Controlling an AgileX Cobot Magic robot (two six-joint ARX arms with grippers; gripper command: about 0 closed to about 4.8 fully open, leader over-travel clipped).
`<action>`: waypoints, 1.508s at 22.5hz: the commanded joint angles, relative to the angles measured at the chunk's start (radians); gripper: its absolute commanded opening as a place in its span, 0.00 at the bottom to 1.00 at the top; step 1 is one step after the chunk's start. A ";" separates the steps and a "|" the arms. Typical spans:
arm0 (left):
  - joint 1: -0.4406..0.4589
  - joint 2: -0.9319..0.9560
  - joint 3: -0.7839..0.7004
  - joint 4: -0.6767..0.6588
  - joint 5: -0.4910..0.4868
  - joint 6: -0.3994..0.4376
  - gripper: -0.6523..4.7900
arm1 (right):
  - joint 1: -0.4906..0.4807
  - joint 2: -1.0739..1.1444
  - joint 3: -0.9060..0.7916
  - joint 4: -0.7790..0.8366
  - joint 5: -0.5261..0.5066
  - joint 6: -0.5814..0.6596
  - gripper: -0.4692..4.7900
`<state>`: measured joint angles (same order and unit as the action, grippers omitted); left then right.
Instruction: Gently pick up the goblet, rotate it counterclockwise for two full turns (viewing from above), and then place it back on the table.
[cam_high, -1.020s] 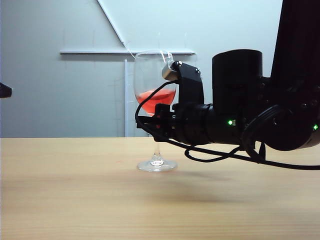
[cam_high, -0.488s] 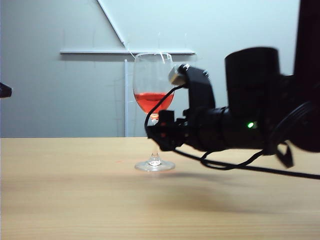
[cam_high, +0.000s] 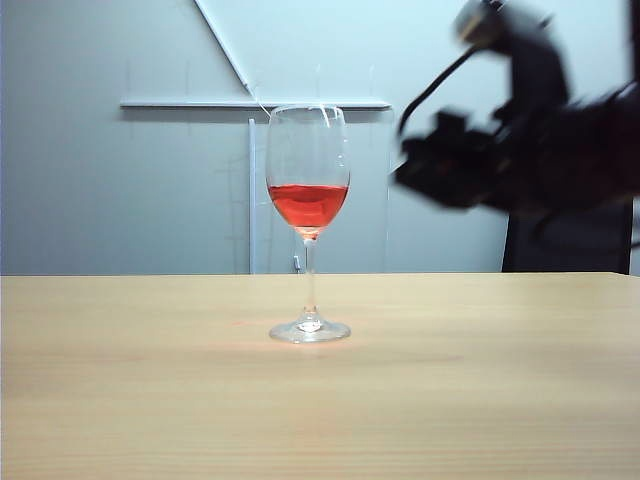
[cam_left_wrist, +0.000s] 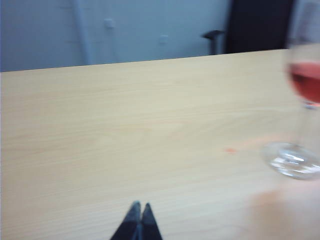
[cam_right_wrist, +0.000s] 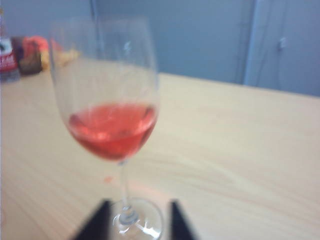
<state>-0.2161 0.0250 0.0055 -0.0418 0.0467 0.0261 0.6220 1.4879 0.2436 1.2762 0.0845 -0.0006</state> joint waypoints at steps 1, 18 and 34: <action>0.079 -0.016 0.003 0.013 0.002 0.000 0.11 | 0.003 -0.160 -0.034 -0.144 0.022 -0.003 0.23; 0.237 -0.019 0.003 0.013 0.002 0.000 0.11 | 0.037 -0.888 -0.040 -0.855 0.100 -0.004 0.07; 0.237 -0.019 0.003 0.013 0.002 0.000 0.11 | 0.018 -0.946 -0.044 -0.925 0.149 -0.040 0.07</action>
<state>0.0216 0.0055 0.0055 -0.0410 0.0448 0.0261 0.6575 0.5854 0.2001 0.3759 0.2100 -0.0090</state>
